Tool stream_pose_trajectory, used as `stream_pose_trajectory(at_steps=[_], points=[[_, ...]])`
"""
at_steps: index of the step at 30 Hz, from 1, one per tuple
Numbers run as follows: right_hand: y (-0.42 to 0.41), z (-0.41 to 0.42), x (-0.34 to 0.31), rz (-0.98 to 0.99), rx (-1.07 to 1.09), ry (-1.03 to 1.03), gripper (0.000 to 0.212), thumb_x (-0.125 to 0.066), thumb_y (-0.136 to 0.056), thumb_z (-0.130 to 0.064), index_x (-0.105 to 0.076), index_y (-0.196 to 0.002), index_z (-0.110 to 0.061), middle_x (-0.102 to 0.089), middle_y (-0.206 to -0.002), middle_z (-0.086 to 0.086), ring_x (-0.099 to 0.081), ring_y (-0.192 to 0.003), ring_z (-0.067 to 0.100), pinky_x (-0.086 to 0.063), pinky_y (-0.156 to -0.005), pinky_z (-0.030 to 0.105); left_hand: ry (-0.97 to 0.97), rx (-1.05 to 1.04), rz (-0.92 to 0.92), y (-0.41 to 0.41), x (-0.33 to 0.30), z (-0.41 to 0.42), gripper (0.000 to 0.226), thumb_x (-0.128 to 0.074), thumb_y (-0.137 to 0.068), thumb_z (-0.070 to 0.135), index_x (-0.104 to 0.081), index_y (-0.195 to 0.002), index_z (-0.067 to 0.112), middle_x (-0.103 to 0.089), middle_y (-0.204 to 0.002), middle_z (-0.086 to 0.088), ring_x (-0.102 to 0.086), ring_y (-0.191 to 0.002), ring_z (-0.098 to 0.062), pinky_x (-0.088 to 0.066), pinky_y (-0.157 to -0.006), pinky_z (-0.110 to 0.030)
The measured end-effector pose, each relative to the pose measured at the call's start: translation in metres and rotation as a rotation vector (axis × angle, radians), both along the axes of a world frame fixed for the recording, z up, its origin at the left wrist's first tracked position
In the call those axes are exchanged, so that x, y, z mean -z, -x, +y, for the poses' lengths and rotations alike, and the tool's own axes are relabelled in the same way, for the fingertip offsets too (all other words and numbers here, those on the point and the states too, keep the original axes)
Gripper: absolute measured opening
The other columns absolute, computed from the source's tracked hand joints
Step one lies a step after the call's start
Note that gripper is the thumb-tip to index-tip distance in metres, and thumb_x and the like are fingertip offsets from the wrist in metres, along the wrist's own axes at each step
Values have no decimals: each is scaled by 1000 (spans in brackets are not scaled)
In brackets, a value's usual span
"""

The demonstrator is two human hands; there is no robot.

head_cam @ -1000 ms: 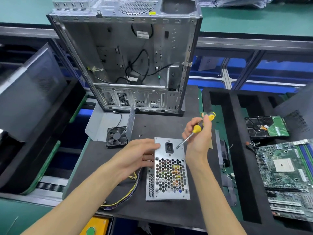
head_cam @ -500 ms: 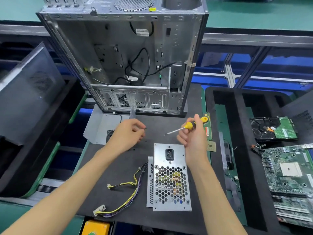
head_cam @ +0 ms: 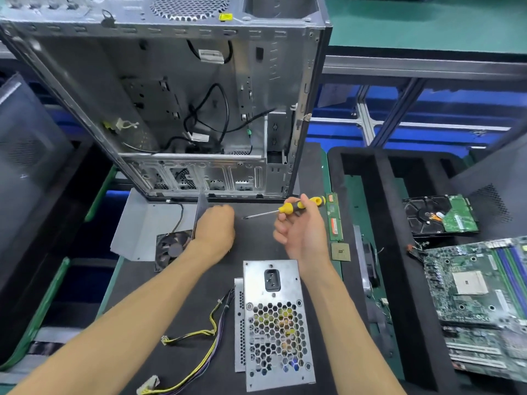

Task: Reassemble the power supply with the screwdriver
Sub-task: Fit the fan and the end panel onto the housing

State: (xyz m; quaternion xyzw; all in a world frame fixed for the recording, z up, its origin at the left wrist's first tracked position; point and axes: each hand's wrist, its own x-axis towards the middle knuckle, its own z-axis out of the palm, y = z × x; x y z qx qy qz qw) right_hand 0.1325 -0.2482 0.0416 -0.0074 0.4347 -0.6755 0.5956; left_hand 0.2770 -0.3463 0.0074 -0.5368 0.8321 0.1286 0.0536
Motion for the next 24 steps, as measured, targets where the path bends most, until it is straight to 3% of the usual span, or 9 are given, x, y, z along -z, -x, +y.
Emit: stream_pose_trajectory(at_steps=[5,10,13,15,19,24], points=[[0,-6,5,2,9,-26,32,-43,-105,-37,-55,-83,-17,-48,-59,2,-38,-42,13,-24,-39,19,7,21,-115,0,2,-5,19,-52,-89,-8,-63,-102,-1,-69,-109,-23,-67,-103,-41,-50,-76,-43],[-1,-6,3,13,24,-44,32,-44,-105,-37,-55,-80,-19,-48,-59,1,-38,-42,13,-23,-39,19,4,14,-35,-1,6,-9,10,-56,-88,-1,-63,-94,0,-69,-102,-23,-67,-96,-42,-45,-69,-39],[0,-5,2,23,50,-34,33,-42,-106,-37,-55,-81,-18,-47,-58,1,-37,-43,13,-24,-38,19,-63,-97,229,-1,4,-10,4,-63,-84,7,-66,-81,6,-70,-87,-12,-67,-87,-35,-50,-71,-34],[0,-4,1,26,76,-18,34,-41,-106,-36,-55,-82,-17,-47,-58,0,-37,-42,13,-25,-38,19,-201,-220,508,1,-6,-7,15,-72,-82,8,-67,-72,17,-70,-74,0,-69,-76,-21,-52,-70,-27],[-2,2,-1,45,135,21,30,-45,-105,-31,-52,-81,-16,-47,-60,0,-36,-44,12,-28,-37,21,-540,-335,1104,-4,-34,14,16,-75,-83,-5,-69,-79,9,-73,-67,-4,-72,-64,-18,-58,-65,-23],[-2,7,-5,83,179,28,29,-47,-102,-19,-47,-73,-16,-45,-61,0,-35,-45,12,-28,-37,22,-684,-317,1353,-16,-56,27,13,-71,-86,-8,-70,-92,3,-71,-76,-14,-70,-72,-20,-57,-71,-24]])
